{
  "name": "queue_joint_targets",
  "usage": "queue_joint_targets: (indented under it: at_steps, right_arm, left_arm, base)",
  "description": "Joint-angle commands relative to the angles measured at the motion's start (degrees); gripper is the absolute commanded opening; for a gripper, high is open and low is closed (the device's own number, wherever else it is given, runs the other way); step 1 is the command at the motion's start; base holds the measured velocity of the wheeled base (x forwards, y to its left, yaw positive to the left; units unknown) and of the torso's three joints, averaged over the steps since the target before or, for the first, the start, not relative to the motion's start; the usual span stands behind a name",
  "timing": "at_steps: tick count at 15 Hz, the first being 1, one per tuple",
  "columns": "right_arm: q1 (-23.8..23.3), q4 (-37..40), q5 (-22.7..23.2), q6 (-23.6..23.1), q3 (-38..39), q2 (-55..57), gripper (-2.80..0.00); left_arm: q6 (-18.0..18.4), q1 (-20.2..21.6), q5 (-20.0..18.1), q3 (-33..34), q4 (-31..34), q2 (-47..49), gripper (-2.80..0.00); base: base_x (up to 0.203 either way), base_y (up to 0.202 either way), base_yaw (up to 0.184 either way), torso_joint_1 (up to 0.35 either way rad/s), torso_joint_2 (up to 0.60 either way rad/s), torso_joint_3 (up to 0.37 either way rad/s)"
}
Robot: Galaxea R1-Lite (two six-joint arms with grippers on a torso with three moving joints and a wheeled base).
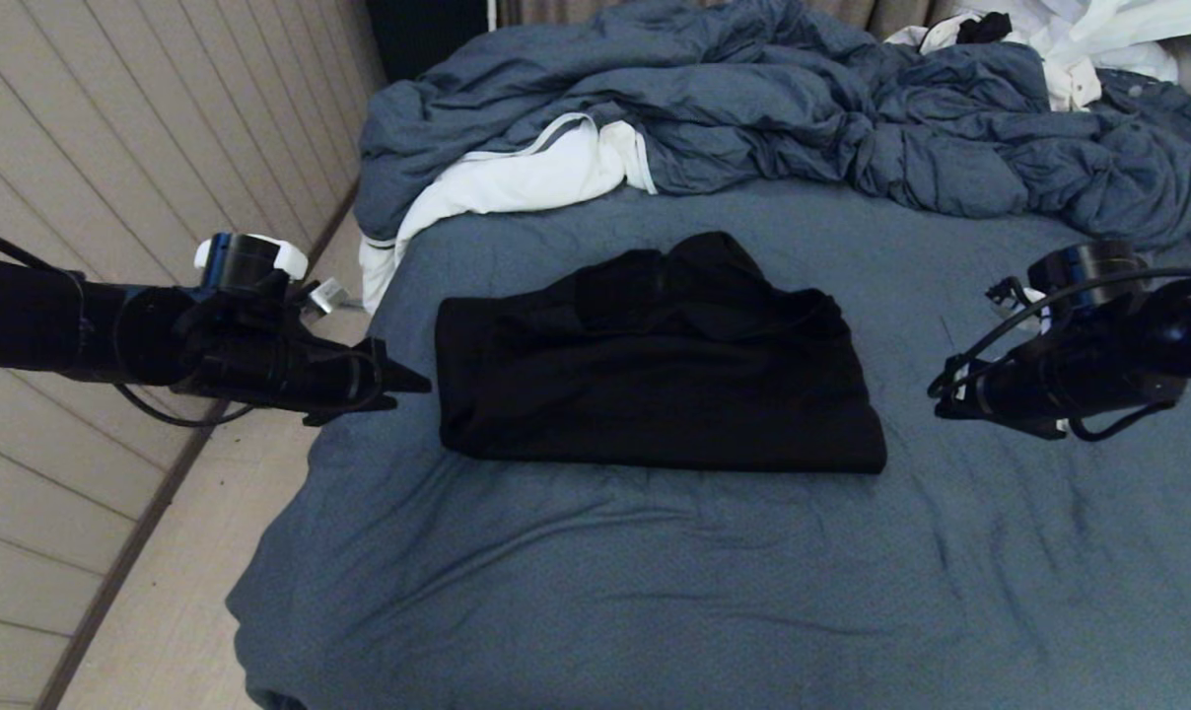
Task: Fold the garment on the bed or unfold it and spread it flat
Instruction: Fold the black sweatshirt
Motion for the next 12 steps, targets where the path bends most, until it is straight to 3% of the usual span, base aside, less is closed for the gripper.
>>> queue_joint_targets:
  at_steps: [1,4,5,7,12]
  right_arm:
    - [0.1,0.1,1.1,0.1,1.2,0.0,-2.80]
    - [-0.1,0.0,3.0,0.4,1.9,0.2,-2.80]
    - [0.0,-1.6,3.2,0.5,2.9,-0.1,0.00]
    - [0.3,-6.8,5.0,0.8,3.5,0.3,0.00]
    - [0.3,-7.8,5.8,0.2,4.7,3.1,0.00]
  left_arm:
    - [-0.3,-0.2,-0.3,-0.6,-0.4,1.9,0.00]
    - [-0.7,-1.3,-0.4,-2.4,-1.0,3.8,0.00]
    - [-0.7,-1.8,-0.4,-2.5,-1.0,3.8,0.00]
    - [-1.5,-2.6,-0.4,-2.8,-1.0,3.2,0.00]
    - [-1.7,-2.8,0.1,-4.8,-2.6,6.5,0.00]
  base:
    - [0.000,0.000,0.000,0.000,0.00,0.000]
    - [0.000,0.000,0.000,0.000,0.00,0.000]
    - [0.000,0.000,0.000,0.000,0.00,0.000]
    - [0.000,0.000,0.000,0.000,0.00,0.000]
    - [0.000,0.000,0.000,0.000,0.00,0.000]
